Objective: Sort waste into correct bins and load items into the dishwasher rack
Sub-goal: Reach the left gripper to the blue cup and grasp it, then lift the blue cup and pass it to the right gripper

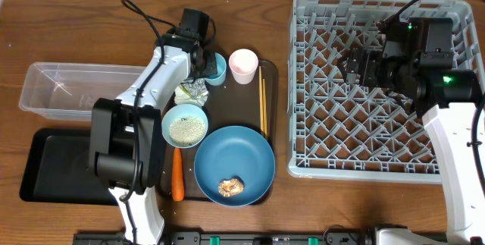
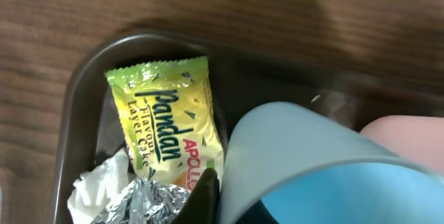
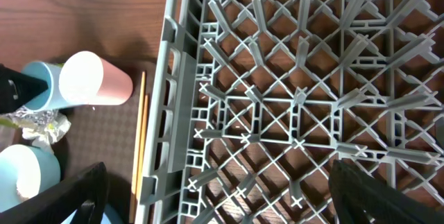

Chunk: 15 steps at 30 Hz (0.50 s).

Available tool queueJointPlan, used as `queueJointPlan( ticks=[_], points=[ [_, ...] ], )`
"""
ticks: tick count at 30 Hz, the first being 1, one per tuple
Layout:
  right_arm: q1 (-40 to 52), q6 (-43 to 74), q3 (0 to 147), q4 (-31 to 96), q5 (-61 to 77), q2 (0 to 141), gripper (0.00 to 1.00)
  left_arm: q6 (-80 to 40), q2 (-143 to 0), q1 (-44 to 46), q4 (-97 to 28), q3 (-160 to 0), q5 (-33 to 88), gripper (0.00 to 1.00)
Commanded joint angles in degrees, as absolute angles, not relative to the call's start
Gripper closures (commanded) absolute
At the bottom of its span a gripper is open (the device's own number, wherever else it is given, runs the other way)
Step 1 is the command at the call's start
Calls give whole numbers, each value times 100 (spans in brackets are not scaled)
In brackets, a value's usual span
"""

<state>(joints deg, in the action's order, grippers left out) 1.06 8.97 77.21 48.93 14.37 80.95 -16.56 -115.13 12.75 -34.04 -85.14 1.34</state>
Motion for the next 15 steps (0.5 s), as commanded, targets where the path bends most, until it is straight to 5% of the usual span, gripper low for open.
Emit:
queueJointPlan(
  ticks=[1,8,15],
  points=[
    [119,961,7822,4917,1393,8093,7,-1658,-11260,1249,-3426,-8656,150,94],
    [119,908,7822,4831,1422,8090,6,-1590,-10092,1192,-4021,-8772,502,94],
    [119,-423,7822,4224,4073,8090,9,-569,-9164,812,-4416,-8772,4313,94]
  ],
)
